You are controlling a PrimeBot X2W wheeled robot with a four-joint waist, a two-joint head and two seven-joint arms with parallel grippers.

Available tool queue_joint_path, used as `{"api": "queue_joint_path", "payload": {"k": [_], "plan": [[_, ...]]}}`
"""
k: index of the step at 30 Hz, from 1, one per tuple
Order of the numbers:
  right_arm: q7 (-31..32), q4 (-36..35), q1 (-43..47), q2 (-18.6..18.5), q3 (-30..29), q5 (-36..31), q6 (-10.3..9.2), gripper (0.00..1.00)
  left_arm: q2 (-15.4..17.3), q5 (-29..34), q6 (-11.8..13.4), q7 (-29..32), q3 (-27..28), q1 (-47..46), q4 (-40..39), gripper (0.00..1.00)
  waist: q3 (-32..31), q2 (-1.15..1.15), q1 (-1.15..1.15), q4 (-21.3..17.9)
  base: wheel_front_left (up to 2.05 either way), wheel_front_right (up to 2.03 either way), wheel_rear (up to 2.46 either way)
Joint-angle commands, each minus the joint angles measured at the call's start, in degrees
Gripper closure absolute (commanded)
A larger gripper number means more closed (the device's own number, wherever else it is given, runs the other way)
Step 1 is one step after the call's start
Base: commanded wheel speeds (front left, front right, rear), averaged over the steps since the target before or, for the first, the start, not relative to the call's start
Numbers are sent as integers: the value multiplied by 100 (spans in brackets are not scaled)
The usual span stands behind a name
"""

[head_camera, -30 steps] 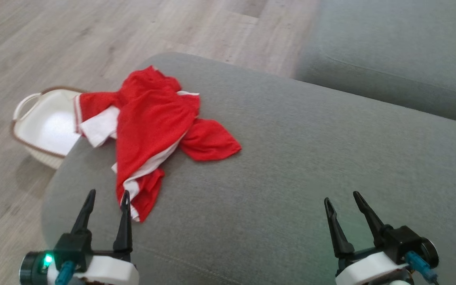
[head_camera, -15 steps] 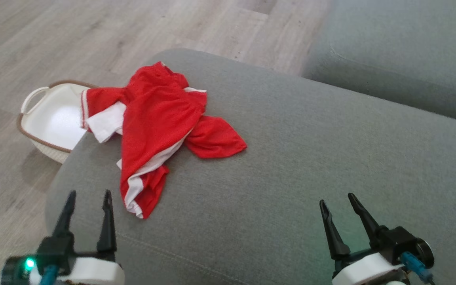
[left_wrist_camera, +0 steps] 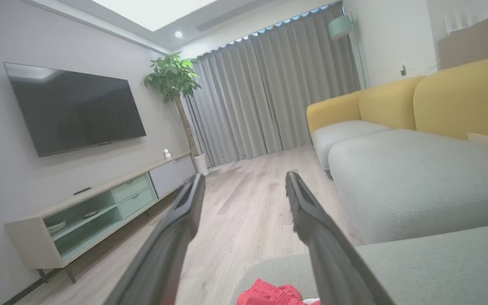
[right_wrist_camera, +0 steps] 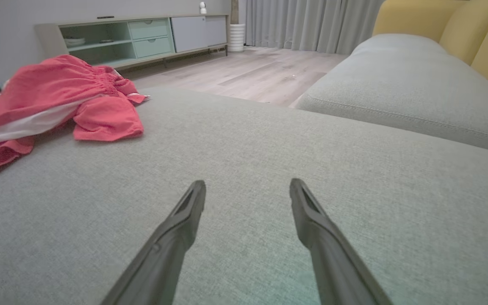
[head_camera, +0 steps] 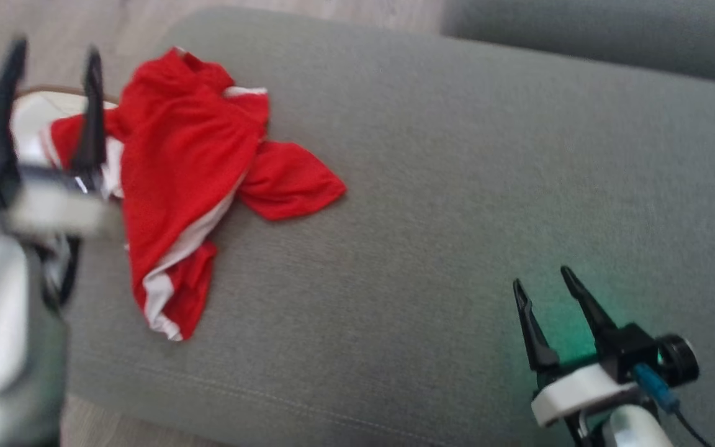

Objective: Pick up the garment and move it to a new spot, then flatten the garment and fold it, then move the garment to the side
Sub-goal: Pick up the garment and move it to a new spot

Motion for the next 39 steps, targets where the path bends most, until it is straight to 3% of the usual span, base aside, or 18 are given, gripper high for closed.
{"api": "queue_joint_path", "payload": {"k": [1,7,14,19,24,26,39], "plan": [[-78,-176,-270,-80,127,-63,-4,0,285,-28,-52,106,212,-559,102,0,298,0,0,-269,0,0,0],[-78,-274,-620,-276,77,-190,-4,0,439,-256,-281,1185,-180,-2555,2485,0,881,0,0,-616,0,0,0],[-78,-441,-856,-413,-53,-299,-4,0,531,-642,-338,2293,-699,-3639,4732,0,1416,0,0,-908,0,0,0],[-78,-531,-881,-411,-81,-332,-4,0,660,-1128,-340,2800,-1112,-3728,5621,0,1618,0,0,-1111,0,0,0],[-78,-685,-835,-486,-210,-351,-4,0,663,-1714,-341,2977,-1321,-3682,6040,0,1799,0,0,-1064,0,0,0],[-78,-730,-824,-504,-251,-354,-4,0,657,-1861,-341,2857,-1400,-3689,6026,100,1816,0,0,-1021,0,0,0],[-78,-618,-752,-398,-95,-239,-4,0,821,-2354,-341,1386,-1702,-4190,5632,100,1058,0,0,-776,0,0,0]]}}
